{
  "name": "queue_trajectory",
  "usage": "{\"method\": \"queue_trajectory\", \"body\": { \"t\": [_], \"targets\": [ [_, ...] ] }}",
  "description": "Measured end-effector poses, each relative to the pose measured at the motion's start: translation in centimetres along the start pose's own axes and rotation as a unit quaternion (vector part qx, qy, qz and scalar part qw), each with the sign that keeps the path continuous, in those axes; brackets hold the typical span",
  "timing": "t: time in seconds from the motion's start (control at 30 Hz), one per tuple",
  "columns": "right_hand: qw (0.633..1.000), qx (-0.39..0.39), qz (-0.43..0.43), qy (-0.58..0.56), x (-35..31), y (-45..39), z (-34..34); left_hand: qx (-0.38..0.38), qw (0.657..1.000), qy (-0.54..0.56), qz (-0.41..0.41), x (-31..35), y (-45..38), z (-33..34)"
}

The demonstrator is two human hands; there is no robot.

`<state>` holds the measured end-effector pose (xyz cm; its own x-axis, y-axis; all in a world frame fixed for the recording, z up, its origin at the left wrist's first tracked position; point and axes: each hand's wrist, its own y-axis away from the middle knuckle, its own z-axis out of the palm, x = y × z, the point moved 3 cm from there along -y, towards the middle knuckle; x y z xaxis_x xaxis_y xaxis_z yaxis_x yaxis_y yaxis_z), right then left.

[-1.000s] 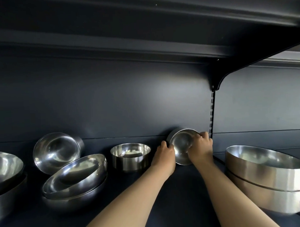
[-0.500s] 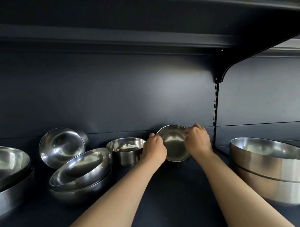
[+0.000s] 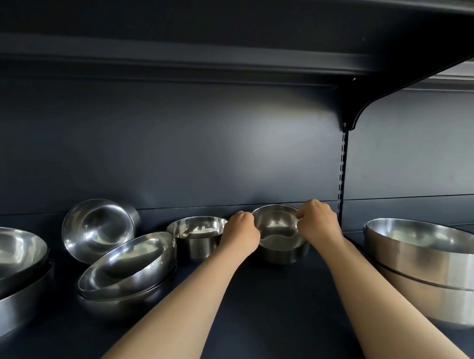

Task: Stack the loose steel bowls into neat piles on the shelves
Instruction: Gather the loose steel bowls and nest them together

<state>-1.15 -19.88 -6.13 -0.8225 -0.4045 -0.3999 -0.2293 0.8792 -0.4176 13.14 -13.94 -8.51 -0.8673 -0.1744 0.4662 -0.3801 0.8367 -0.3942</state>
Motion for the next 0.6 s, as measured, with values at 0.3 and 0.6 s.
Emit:
{"method": "queue_trajectory", "body": {
  "t": [0.3, 0.6],
  "targets": [
    [0.999, 0.008, 0.048, -0.022, 0.8, -0.2, 0.1, -0.013, 0.999, 0.051, -0.002, -0.4, -0.3, 0.7],
    [0.999, 0.045, -0.01, -0.022, -0.6, 0.4, -1.1, 0.019, 0.999, 0.025, 0.033, 1.8, 1.5, -1.9]
  ]
}}
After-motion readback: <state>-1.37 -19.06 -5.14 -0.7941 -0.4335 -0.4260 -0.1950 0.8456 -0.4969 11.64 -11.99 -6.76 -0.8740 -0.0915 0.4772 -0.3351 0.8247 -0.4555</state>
